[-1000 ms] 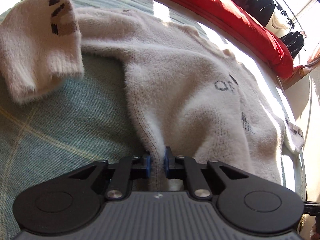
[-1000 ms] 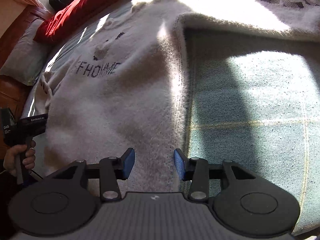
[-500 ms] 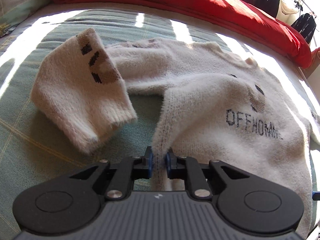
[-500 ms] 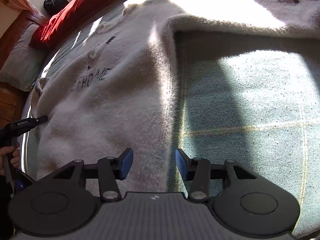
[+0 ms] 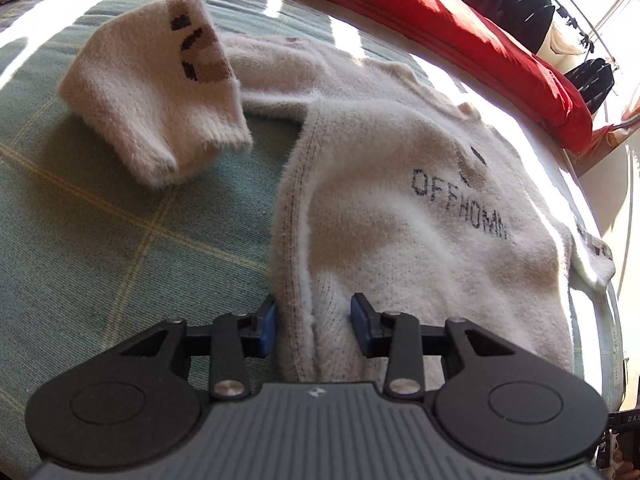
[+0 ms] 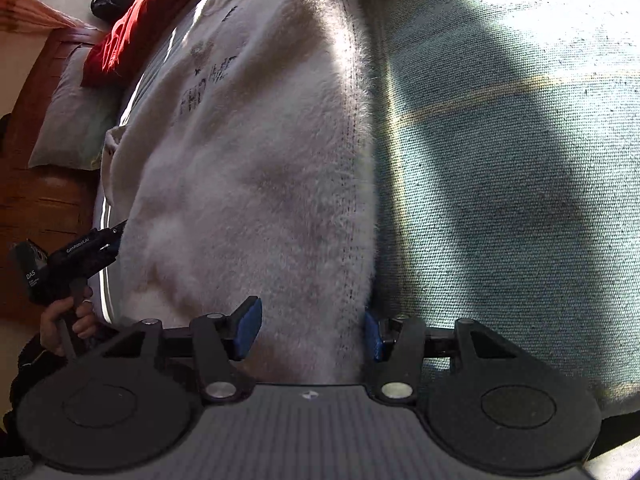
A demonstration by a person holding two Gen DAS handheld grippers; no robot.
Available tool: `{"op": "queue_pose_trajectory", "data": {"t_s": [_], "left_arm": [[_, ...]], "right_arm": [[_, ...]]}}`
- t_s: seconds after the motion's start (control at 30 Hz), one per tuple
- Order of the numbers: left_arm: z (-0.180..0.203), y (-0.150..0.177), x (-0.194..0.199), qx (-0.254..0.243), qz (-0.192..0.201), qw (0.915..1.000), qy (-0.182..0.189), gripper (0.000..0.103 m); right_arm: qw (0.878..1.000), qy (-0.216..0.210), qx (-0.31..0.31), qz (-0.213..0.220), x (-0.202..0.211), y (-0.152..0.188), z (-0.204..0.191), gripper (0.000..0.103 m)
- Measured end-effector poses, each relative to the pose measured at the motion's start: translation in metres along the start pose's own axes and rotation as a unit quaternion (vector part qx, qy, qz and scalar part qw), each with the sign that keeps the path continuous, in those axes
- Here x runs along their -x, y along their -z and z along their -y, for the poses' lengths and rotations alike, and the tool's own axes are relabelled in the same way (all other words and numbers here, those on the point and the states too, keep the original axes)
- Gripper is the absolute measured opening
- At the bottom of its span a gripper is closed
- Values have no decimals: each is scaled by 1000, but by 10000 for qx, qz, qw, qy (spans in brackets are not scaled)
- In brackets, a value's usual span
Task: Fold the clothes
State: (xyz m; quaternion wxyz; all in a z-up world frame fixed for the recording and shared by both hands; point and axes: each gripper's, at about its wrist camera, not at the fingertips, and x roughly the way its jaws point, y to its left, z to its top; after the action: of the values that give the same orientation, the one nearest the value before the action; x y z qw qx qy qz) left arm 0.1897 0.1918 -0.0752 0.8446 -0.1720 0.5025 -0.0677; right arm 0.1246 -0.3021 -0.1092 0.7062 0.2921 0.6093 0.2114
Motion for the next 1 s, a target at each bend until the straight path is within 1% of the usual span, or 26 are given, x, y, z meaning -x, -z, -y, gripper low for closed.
{"op": "queue_pose_trajectory", "data": {"t_s": [0.03,0.07,0.1,0.13,0.2,0.23,0.3,0.33,0.4,0.5,0.6,0.67,0.73,0.8,0.83,0.9,0.97,1.0], "left_arm": [[2,0,3,-51,4,10000,-44,37],[4,0,6,-102,7,9999,-87,38],[6,-1,9,-153,11,9998,-131,38],[9,-1,12,-227,12,9996,-171,39],[15,-1,21,-491,13,9985,-250,44],[20,0,26,-688,38,9971,-318,48],[30,3,36,-1088,125,9929,-472,52],[36,4,41,-1278,163,9901,-557,54],[46,9,52,-1632,245,9841,-660,55],[61,16,66,-2144,410,9730,-752,57],[76,29,76,-2726,587,9566,-847,63],[87,39,79,-3131,619,9435,-889,68],[95,50,79,-3477,587,9310,-938,69],[103,66,76,-3828,513,9168,-1014,69],[106,74,75,-3987,479,9099,-1043,69],[112,91,73,-4326,457,8937,-1103,69],[116,109,71,-4706,432,8739,-1137,70],[118,116,70,-4888,417,8639,-1143,70]], "right_arm": [[10000,29,26,46,-1,1,-1,53],[9997,162,140,74,-3,1,-5,46],[9987,377,334,87,-3,1,-11,23],[9970,559,526,110,-2,1,-17,15],[9942,610,855,218,10,1,-30,13],[9927,614,1000,291,17,0,-37,12],[9905,578,1156,467,35,-3,-46,12],[9893,579,1230,531,43,-6,-50,12],[9853,694,1406,684,59,-9,-57,12],[9772,1042,1670,800,73,-16,-61,12],[9675,1493,1865,832,79,-23,-60,11],[9632,1739,1901,762,74,-25,-54,12],[9603,1910,1932,632,65,-26,-48,12],[9510,2243,2080,455,52,-22,-45,13],[9484,2357,2080,418,48,-19,-46,15],[9441,2451,2148,485,48,-14,-50,20],[9414,2456,2226,632,56,-9,-57,21],[9412,2429,2241,703,61,-9,-61,26]]}}
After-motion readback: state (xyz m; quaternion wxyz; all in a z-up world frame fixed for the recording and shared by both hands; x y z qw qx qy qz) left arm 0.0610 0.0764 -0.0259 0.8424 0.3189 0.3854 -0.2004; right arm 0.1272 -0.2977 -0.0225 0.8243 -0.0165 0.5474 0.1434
